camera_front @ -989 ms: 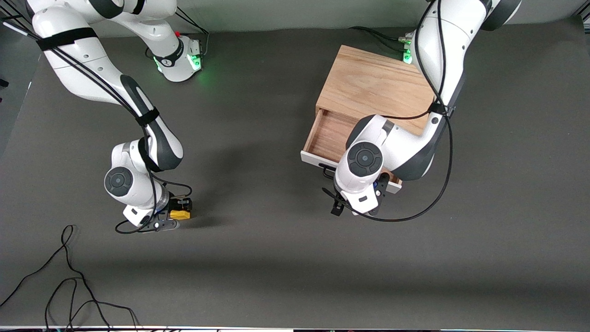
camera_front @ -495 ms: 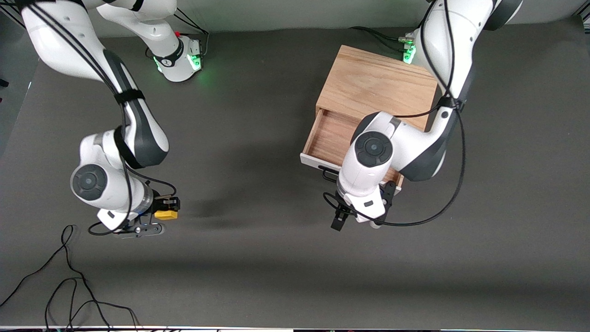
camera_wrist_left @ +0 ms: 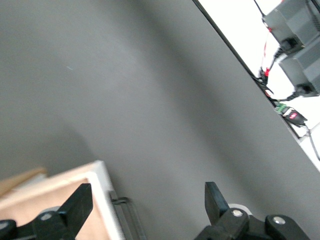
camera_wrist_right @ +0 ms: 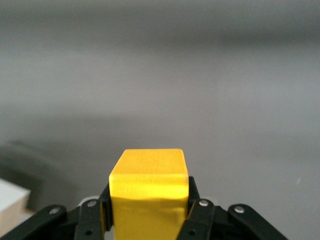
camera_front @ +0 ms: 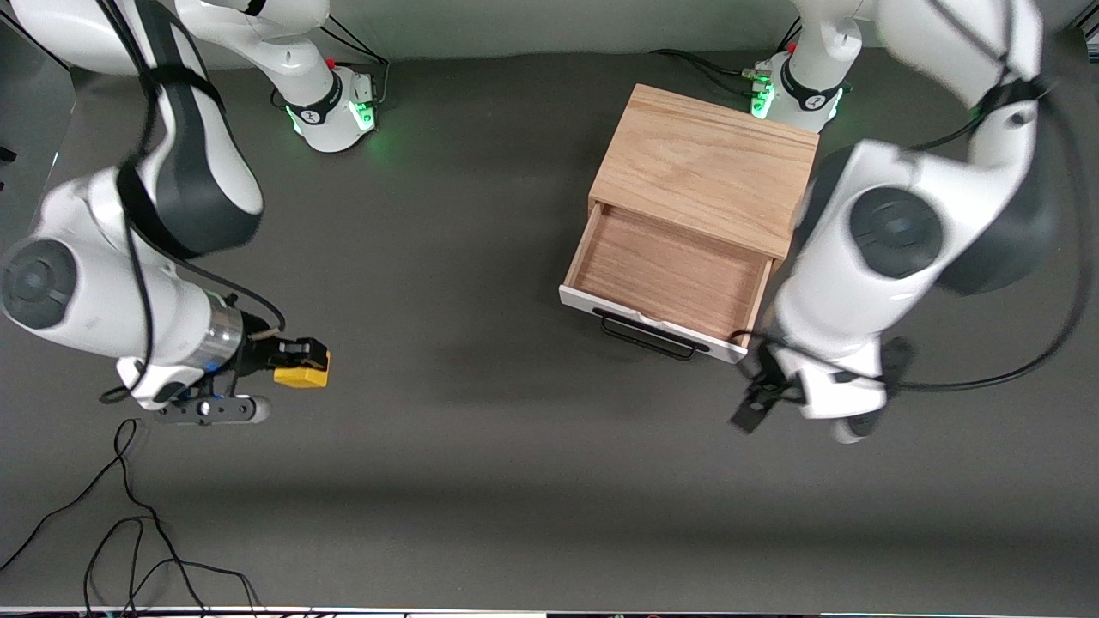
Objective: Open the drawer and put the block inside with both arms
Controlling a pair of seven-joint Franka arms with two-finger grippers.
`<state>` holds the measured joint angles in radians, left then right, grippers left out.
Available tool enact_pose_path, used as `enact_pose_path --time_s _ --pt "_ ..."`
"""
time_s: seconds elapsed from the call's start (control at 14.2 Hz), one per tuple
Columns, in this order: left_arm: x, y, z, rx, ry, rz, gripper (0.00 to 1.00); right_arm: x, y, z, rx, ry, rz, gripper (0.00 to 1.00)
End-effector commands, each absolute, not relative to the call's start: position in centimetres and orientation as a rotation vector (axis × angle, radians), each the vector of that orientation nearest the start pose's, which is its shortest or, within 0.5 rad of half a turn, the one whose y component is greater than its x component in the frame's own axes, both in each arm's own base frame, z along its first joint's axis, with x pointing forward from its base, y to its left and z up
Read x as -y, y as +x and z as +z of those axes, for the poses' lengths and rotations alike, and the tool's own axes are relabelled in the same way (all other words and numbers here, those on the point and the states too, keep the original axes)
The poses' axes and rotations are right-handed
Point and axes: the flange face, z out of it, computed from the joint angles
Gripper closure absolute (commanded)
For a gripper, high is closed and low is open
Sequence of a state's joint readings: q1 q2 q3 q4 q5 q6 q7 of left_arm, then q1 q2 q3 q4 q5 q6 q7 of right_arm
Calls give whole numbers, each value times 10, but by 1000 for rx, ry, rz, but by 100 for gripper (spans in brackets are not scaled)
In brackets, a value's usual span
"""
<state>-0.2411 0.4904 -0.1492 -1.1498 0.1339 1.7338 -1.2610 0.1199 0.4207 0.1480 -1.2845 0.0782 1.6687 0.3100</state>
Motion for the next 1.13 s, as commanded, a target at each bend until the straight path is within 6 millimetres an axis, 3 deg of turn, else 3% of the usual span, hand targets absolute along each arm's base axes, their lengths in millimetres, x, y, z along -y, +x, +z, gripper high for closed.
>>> enact_pose_path --time_s 0.0,0.21,0.35,0.49,0.57,0.71,0.85,1.06 --pt "175 655 567 1207 -2901 -95 0 -245 632 571 -241 -2984 108 88" --pt "112 641 589 970 -2975 18 0 -339 593 592 -390 -2934 95 88" --pt "80 627 598 805 -3006 71 0 -399 577 585 -435 -2899 82 88" --pt "55 616 601 590 -3042 148 0 -464 557 555 -455 -2859 61 88" --pt "51 612 600 476 -3054 186 0 -491 553 530 -446 -2852 60 88" --pt "24 607 603 303 -3075 230 0 -535 535 489 -386 -2861 64 88" --pt "4 599 605 66 -3104 243 0 -563 523 457 -396 -2873 59 88" --pt "7 589 611 12 -3104 217 0 -595 505 416 -483 -2855 88 88"
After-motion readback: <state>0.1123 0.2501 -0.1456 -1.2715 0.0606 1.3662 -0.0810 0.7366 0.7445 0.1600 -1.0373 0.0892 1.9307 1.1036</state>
